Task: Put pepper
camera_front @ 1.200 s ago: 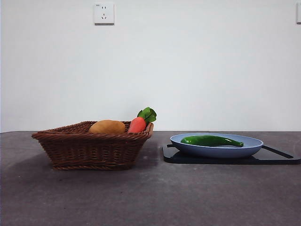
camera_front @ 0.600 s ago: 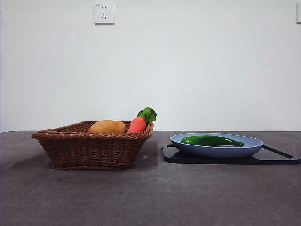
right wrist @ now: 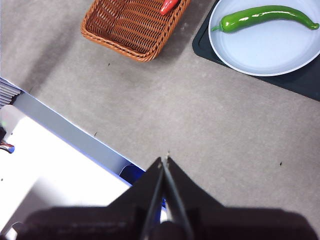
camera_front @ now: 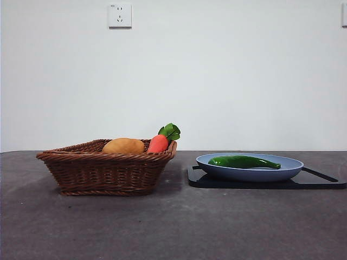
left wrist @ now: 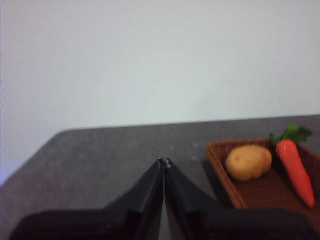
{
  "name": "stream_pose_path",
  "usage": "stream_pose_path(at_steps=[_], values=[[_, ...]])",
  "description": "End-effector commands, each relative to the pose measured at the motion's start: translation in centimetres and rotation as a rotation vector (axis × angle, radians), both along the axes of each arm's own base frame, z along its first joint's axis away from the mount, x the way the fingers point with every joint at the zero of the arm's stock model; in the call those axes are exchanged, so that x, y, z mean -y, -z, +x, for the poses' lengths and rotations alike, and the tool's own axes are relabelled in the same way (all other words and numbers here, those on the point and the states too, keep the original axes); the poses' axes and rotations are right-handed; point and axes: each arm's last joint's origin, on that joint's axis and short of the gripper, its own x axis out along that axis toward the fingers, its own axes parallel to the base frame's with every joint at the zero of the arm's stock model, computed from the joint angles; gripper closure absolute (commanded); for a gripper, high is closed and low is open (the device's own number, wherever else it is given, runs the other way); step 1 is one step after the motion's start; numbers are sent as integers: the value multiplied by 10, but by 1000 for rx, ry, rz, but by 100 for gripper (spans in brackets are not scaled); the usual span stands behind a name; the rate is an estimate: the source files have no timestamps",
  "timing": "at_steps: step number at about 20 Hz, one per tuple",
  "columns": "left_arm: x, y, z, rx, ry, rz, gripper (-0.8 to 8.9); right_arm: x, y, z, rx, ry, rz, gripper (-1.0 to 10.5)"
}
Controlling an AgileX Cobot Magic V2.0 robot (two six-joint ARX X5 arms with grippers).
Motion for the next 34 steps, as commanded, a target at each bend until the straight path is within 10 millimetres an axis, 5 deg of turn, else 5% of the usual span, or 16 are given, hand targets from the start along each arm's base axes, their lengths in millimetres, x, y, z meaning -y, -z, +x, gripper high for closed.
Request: stream_pose_path(at_steps=[1, 14, 31, 34], values=[[0, 10, 0, -10, 4, -33, 805, 0, -3, -1, -6, 4, 0, 936], [0, 38, -7, -200, 2, -70, 805, 0, -3, -1, -5, 4, 0, 936], [0, 38, -7, -202, 2, -69, 805, 0, -3, -1, -5, 4, 0, 936], [0, 38, -7, -202, 2, -69, 805, 6, -8, -2, 100, 8, -8, 936]])
